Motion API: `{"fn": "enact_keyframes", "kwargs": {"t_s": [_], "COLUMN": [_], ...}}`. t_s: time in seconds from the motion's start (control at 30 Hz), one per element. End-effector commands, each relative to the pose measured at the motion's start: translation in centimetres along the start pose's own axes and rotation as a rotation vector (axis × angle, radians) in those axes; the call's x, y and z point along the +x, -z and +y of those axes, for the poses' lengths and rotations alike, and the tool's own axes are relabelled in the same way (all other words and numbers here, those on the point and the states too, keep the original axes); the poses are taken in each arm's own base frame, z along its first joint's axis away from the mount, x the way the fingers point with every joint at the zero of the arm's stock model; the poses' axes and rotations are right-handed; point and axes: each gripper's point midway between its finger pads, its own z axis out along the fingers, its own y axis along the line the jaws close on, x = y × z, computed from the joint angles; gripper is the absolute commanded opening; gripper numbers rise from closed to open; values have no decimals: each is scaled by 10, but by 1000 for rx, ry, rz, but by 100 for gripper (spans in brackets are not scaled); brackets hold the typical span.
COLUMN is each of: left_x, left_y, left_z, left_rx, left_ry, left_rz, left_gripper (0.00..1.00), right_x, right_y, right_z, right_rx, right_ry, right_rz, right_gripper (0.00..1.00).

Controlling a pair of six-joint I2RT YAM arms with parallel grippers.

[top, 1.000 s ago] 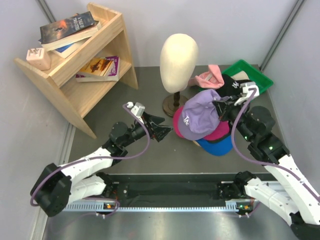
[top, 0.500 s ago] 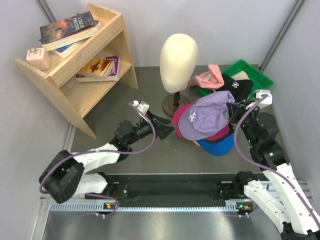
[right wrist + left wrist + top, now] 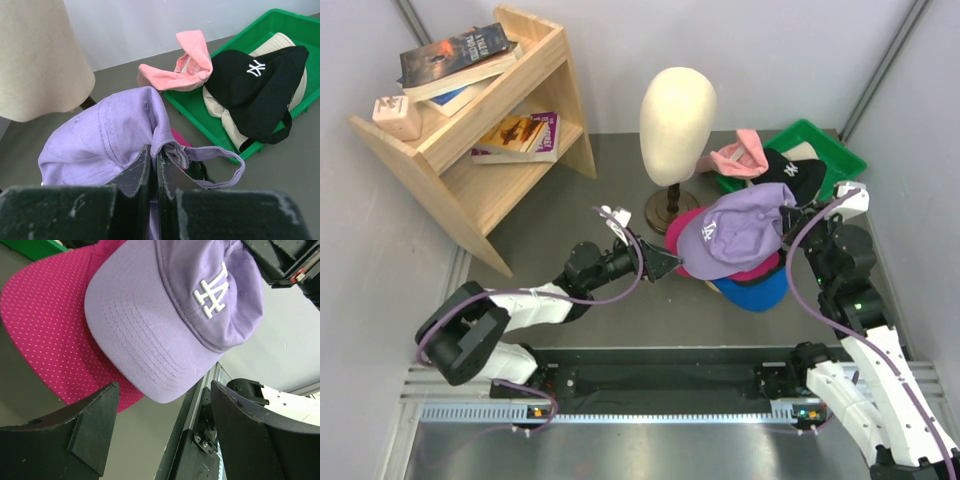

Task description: Stack the hats

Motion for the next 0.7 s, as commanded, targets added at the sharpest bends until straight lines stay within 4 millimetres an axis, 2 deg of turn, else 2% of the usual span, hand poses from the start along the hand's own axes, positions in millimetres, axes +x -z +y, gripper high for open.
{"fn": "enact_keyframes", "kwargs": {"t_s": [0.0, 0.27, 0.47, 0.67], "left_x": [-15, -6, -17, -37], "left_y": [-16, -32, -39, -33], "left_z": [-17, -19, -22, -27], "left_rx": [64, 88, 122, 146], "left_ry": [-11, 11, 19, 19], "left_rz": [-49, -36, -102, -237], "left_gripper": [77, 77, 77, 63], "right_x": [-12, -14, -8, -6], "right_y": [-1, 1, 1, 0], "right_z": [0, 1, 0, 1], "right_rx": [-7, -15, -19, -26], "right_ry": [-16, -20, -20, -14], "right_rz": [-51, -56, -43, -32], "right_gripper": [0, 0, 0, 0]}}
